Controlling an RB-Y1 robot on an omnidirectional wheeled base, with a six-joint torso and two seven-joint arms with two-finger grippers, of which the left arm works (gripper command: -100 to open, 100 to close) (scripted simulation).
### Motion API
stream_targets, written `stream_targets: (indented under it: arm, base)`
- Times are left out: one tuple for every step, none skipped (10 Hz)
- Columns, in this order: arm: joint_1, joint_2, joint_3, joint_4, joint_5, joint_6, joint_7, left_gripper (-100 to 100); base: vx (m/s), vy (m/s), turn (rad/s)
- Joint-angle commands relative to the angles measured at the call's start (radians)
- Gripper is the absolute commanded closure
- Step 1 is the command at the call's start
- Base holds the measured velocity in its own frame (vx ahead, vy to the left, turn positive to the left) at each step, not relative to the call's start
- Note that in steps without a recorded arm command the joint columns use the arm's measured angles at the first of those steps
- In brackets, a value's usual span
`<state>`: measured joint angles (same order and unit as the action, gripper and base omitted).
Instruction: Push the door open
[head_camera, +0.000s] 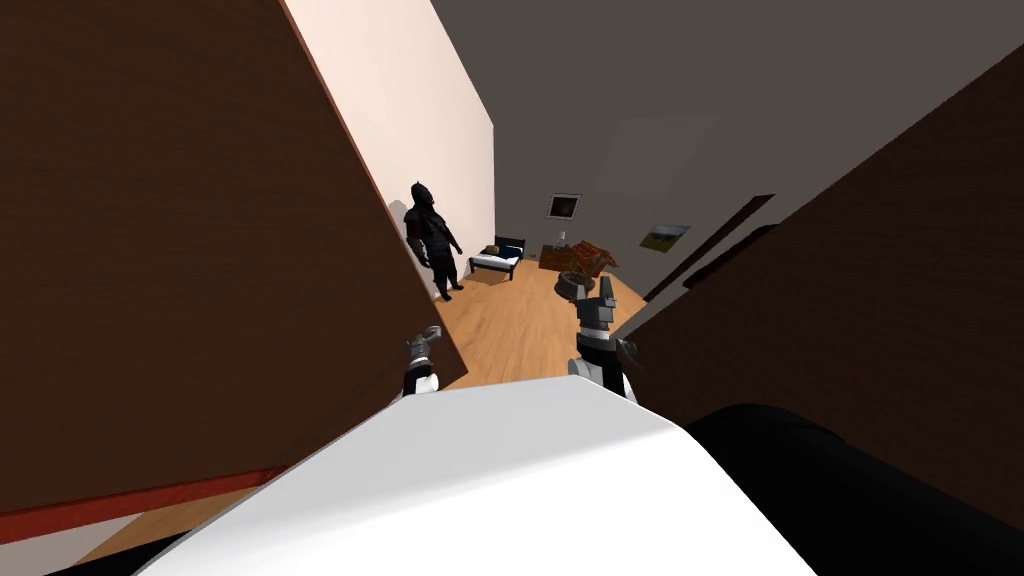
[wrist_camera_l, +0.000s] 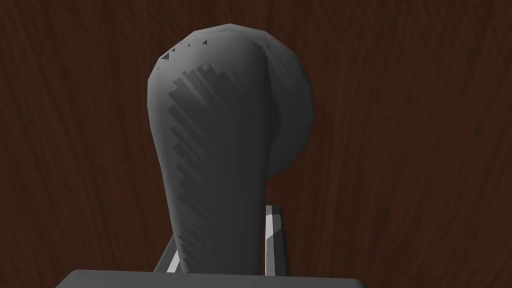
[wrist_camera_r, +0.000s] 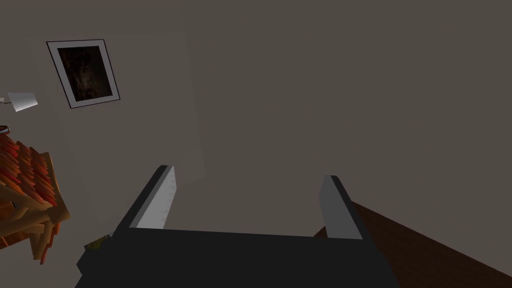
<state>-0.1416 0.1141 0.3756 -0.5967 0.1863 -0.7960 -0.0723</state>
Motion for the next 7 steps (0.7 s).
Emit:
stream_targets:
  arm:
    - [-0.015,0.012,0.023,0.025,0.013,-0.017,-0.007,100]
    - [-0.014,0.014,0.033,0.025,0.019,-0.017,-0.011,100]
    - [-0.013,0.015,0.043,0.026,0.024,-0.018,-0.015,100]
    - [-0.013,0.017,0.052,0.027,0.03,-0.018,-0.018,100]
    - [-0.012,0.018,0.062,0.027,0.035,-0.019,-0.022,100]
    - [-0.011,0.019,0.07,0.028,0.04,-0.019,-0.025,100]
    - [-0.011,0.02,0.077,0.028,0.044,-0.019,-0.028,100]
  base:
    - [0.204,-0.04,0.066]
    - [0.205,-0.051,0.054]
    - [0.189,-0.022,0.056]
    - [0.182,-0.014,0.049]
    - [0.188,-0.006,0.047]
    - [0.186,-0.02,0.043]
    - [0.2,-0.026,0.054]
